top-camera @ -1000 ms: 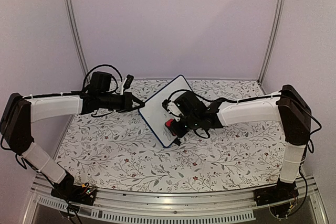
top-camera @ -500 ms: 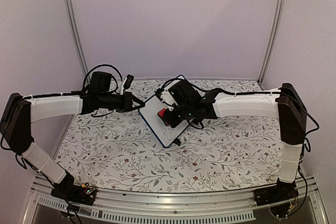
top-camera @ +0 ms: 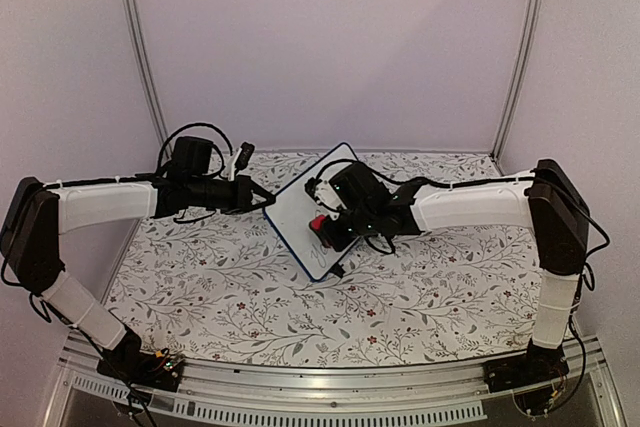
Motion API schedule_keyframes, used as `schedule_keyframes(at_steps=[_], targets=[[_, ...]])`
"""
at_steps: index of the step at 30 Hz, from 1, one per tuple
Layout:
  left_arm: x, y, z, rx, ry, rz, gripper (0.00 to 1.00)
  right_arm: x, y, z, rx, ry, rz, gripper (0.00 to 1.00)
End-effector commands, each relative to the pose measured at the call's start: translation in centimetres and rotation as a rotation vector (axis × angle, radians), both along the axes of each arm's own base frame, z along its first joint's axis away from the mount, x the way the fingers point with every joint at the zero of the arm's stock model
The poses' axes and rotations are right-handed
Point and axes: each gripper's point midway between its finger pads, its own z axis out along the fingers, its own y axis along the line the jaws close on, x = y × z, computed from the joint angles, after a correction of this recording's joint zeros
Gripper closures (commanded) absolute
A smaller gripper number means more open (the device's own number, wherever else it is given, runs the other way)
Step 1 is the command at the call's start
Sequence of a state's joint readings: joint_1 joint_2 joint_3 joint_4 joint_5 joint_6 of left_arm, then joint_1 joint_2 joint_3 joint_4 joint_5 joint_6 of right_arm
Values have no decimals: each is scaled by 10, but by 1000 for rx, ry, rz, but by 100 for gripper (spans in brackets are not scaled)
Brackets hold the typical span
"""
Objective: Erase the whiteboard
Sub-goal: Erase the whiteboard at the center of the board.
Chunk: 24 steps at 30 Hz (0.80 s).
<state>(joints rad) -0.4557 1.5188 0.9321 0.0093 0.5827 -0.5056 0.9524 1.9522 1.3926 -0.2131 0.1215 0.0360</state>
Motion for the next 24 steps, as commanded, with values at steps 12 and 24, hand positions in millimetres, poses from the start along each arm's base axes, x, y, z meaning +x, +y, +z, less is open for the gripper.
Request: schedule_keyframes(at_steps=[12, 24], targets=[[-6, -6, 15, -44, -34, -44, 96, 11, -14, -3, -8, 17, -40, 96], [-5, -6, 17, -46, -37, -43, 96, 31, -1, 18, 22, -8, -28, 95]])
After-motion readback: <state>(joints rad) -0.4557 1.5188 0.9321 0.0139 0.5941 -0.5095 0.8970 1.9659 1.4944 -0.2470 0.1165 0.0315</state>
